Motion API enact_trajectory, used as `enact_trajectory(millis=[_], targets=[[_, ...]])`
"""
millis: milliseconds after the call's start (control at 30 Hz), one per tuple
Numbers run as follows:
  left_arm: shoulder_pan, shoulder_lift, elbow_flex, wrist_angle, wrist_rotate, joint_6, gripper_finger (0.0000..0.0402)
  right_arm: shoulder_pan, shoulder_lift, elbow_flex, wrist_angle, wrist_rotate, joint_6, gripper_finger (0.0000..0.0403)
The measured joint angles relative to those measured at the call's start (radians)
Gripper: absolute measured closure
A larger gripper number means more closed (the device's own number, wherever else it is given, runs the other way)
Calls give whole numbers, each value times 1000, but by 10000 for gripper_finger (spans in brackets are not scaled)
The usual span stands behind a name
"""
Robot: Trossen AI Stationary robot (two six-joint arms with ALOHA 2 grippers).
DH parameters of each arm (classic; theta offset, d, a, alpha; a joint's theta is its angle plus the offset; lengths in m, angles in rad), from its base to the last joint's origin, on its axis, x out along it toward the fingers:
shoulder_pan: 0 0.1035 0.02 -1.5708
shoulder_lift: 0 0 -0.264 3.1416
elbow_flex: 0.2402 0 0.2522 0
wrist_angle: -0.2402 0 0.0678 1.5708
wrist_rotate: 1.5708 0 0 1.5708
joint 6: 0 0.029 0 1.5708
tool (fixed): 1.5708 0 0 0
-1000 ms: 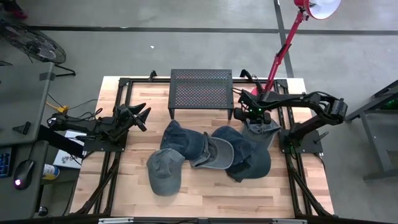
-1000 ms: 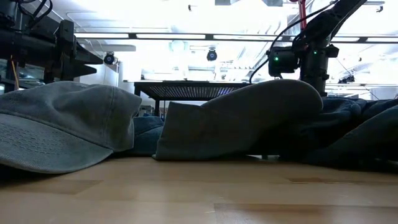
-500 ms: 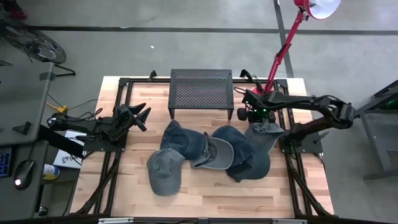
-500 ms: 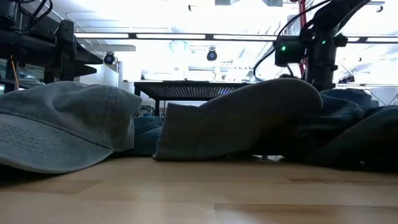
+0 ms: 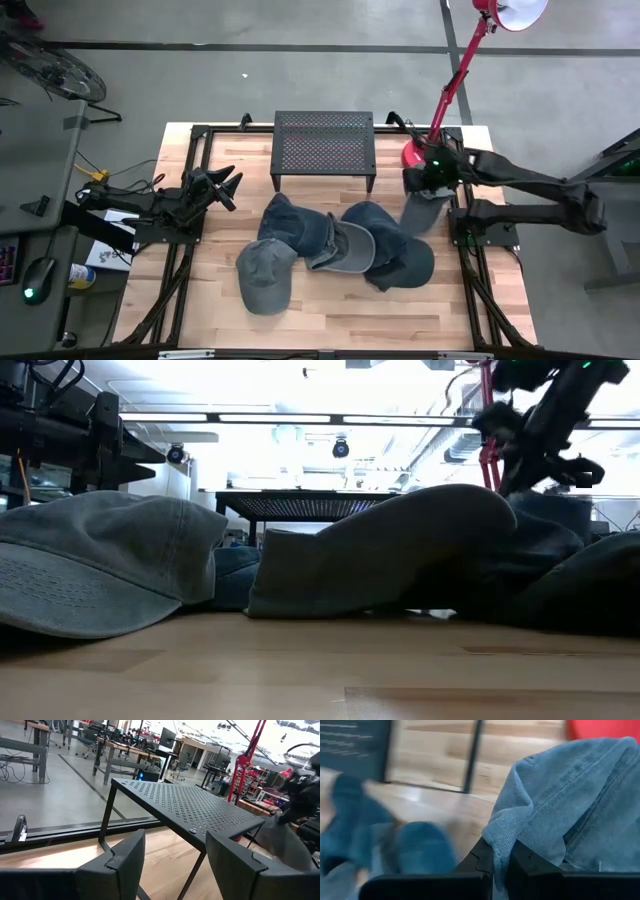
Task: Pick & Place hat
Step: Put the top gray cap on the shelf
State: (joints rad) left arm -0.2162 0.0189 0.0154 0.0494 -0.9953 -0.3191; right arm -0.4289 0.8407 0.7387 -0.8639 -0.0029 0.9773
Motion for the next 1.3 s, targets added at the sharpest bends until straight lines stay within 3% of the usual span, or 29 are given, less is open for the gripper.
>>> enact_trajectory(millis=[267, 533, 867, 1300], targets=[[0, 0, 0, 0, 0, 0, 195, 118, -212, 0, 2, 17, -66, 393], [0, 0, 0, 0, 0, 0, 195, 167, -349, 0, 93, 4, -151, 393], [0, 0, 0, 0, 0, 0, 195, 168, -385, 0, 237, -60, -248, 393], [0, 0, 0, 0, 0, 0, 195, 168, -384, 0, 302, -156, -279, 393]])
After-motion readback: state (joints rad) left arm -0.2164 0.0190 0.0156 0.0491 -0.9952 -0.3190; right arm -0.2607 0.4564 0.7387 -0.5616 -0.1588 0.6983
